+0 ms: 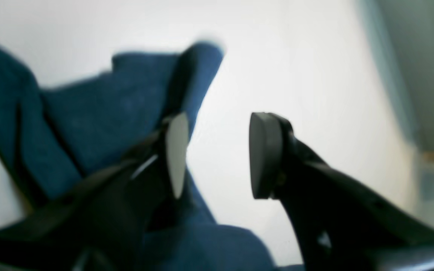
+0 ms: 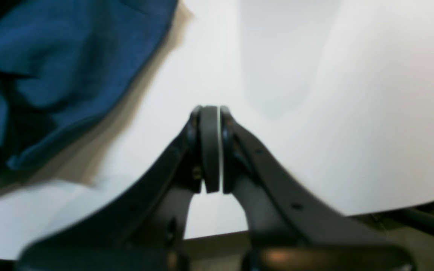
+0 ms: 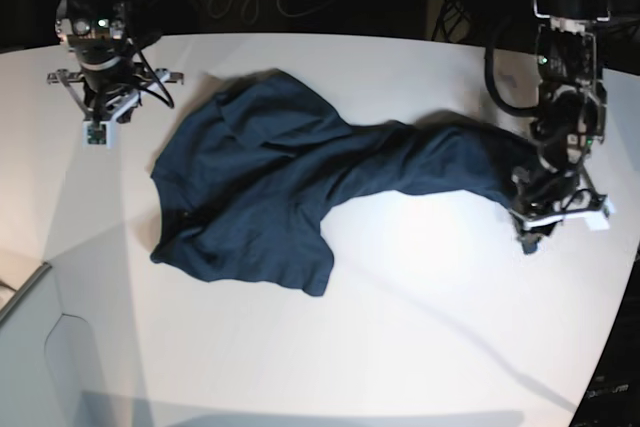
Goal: Layout the t-shirt on the table in an organized manner, then fold the t-shirt properly
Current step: 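Hold the shirt with the left gripper, keeping it stretched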
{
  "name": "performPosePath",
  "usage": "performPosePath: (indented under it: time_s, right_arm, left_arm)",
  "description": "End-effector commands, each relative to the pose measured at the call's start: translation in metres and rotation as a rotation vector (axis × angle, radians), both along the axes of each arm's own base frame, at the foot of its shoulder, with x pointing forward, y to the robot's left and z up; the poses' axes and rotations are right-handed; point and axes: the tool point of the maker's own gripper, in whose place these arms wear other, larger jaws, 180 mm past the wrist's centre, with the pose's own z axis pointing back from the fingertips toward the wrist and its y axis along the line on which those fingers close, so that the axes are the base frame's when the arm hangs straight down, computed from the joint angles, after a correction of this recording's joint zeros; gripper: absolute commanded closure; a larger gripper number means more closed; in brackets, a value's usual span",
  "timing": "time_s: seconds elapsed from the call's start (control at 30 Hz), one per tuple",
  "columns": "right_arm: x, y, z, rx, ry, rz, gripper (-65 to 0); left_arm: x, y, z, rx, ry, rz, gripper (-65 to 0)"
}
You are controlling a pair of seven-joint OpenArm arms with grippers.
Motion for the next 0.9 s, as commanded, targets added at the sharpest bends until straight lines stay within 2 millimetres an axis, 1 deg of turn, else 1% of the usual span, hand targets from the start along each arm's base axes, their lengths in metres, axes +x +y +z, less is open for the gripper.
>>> performPosePath:
  time_s: [0.0, 0.1, 0.17, 0.23, 0.3, 0.37, 0.47, 0.67, 0.7, 0.77, 0.87]
  right_arm:
    - [0.006, -0.001, 0.009, -0.01, -0.035, 0.007, 0.0]
    - [0.01, 0.0, 0.01, -0.007, -0.043, 0.007, 0.0]
    - [0.012, 0.003, 0.011, -0.003, -0.048, 0.015, 0.0]
    - [0.013, 0.005, 0.01, -0.001, -0.048, 0.019, 0.0]
    - [0.013, 0.006, 0.01, 0.002, -0.048, 0.02, 0.0]
    - [0.013, 0.011, 0.009, 0.009, -0.046, 0.034, 0.0]
    - [0.013, 0.015, 0.009, 0.012, -0.045, 0.044, 0.0]
    - [0.013, 0.014, 0.009, 0.011, -0.045, 0.043, 0.0]
    - [0.013, 0.014, 0.009, 0.011, -0.045, 0.043, 0.0]
    - [0.013, 0.014, 0.009, 0.011, -0.043, 0.043, 0.0]
    - [0.013, 0.014, 0.009, 0.011, -0.044, 0.041, 0.0]
  left_arm:
    - [-0.004, 0.015, 0.013, 0.019, -0.031, 0.03, -26.7]
    - [-0.024, 0.034, 0.016, 0.036, -0.031, 0.076, -29.5]
    - [-0.038, 0.044, 0.008, 0.041, -0.006, 0.103, -32.5]
    - [-0.046, 0.051, 0.003, 0.042, 0.012, 0.121, -35.2]
    - [-0.05, 0.051, -0.009, 0.034, 0.041, 0.125, -37.6]
    - [-0.054, 0.052, -0.018, 0.025, 0.064, 0.134, -38.8]
    - [-0.061, 0.048, -0.032, -0.005, 0.092, 0.153, -38.9]
    - [-0.069, 0.048, -0.049, -0.015, 0.137, 0.161, -38.7]
    - [-0.069, 0.048, -0.049, -0.015, 0.139, 0.161, -37.6]
    - [-0.069, 0.048, -0.049, -0.015, 0.139, 0.161, -31.9]
    - [-0.067, 0.047, -0.048, -0.019, 0.134, 0.162, -17.7]
